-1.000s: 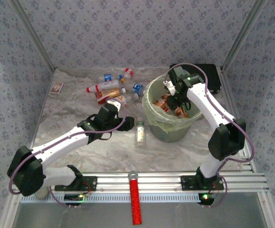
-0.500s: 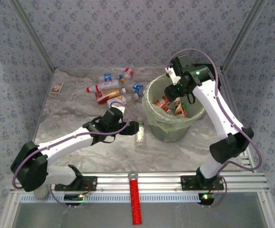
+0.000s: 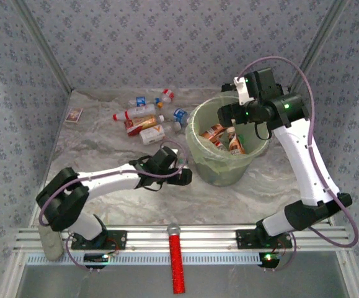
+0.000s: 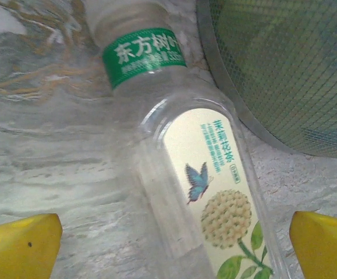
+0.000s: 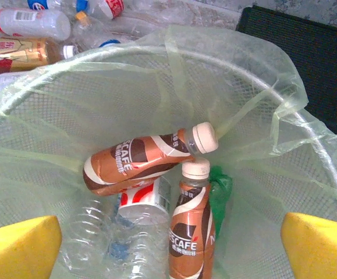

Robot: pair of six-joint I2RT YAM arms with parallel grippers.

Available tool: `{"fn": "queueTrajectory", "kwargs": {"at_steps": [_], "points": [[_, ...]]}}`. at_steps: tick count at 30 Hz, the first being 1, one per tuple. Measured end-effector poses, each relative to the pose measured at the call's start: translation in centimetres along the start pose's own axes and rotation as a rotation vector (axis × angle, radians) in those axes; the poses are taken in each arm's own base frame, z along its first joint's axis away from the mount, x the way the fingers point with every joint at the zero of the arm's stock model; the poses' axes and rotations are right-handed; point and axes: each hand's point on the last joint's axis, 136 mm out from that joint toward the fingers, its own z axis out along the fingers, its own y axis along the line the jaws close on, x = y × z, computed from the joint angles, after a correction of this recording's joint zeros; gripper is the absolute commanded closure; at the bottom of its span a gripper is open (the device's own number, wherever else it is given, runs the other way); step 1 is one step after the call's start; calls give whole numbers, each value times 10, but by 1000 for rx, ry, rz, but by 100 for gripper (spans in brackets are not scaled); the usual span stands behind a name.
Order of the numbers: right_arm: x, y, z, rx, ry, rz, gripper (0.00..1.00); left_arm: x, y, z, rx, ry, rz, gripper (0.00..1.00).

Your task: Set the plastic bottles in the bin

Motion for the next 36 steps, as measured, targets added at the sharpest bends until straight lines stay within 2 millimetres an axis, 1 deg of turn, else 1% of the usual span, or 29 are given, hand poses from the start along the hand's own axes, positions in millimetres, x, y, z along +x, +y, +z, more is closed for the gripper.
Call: {"fn": "queueTrajectory", "kwargs": {"at_steps": [4,8,13,16,17,23,26,30,32,36], "points": [[-2,2,1,-10,-9,7,0,7,-7,13,-8,38,19,0],[-4,2,3,-16,-19,13,0,14,-6,23,-36,77,28,1],[-4,2,7,-21,-19,17,0,24,6,26,-89,112,29,15],[-7,4,8,-34,-29,31,0,25,7,26,-101,112,30,27],[-8,5,8,-41,-34,36,0,25,7,26,-101,111,31,30],[-15,9,10,-80,-60,62,0,23,9,25,-113,100,39,35],[-16,12,8,-116,-65,89,1,21,11,22,-129,92,43,38],[-19,13,1,-220,-107,190,2,14,15,11,-154,58,69,42],[-23,13,-7,-266,-135,231,2,6,17,2,-159,33,78,43],[-36,24,-27,-371,-199,261,3,-23,23,-25,-152,-65,62,49]]}}
